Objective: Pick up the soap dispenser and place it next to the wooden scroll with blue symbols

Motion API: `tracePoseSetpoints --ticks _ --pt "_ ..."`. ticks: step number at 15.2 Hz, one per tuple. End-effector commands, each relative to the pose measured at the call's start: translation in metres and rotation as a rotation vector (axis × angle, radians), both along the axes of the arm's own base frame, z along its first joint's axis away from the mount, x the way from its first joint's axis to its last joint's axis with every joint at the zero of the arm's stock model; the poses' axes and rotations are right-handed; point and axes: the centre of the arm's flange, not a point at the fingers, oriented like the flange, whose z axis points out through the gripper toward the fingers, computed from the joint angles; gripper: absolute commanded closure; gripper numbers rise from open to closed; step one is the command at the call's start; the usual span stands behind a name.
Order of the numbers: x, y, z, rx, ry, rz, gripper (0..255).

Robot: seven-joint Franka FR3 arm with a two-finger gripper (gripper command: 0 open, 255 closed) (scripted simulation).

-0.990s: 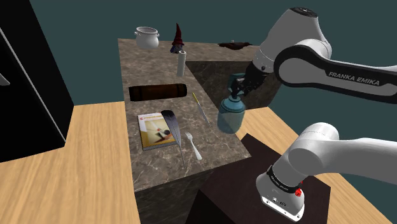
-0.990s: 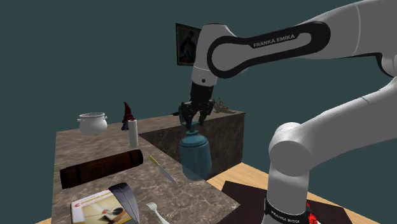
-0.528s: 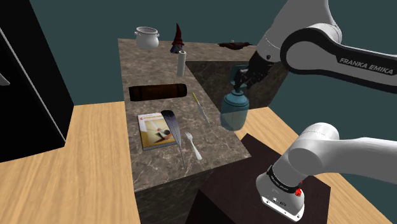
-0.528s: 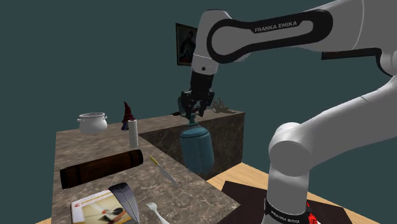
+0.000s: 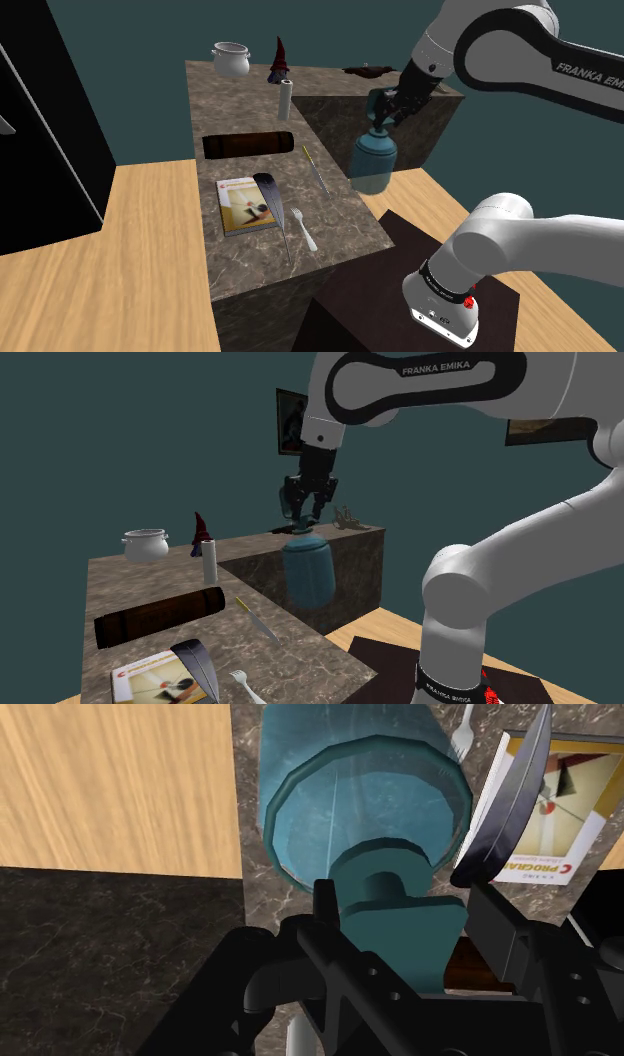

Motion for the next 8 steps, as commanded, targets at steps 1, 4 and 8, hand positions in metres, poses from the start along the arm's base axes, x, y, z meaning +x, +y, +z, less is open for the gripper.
tracePoseSetpoints --ticks 1,4,8 --pt "0.0 0.0 0.012 0.0 -0.001 0.0 255" --pt "0.0 0.0 0.028 0.0 -0.001 0.0 255" --pt "0.0 0.0 0.049 0.0 -0.001 0.0 255"
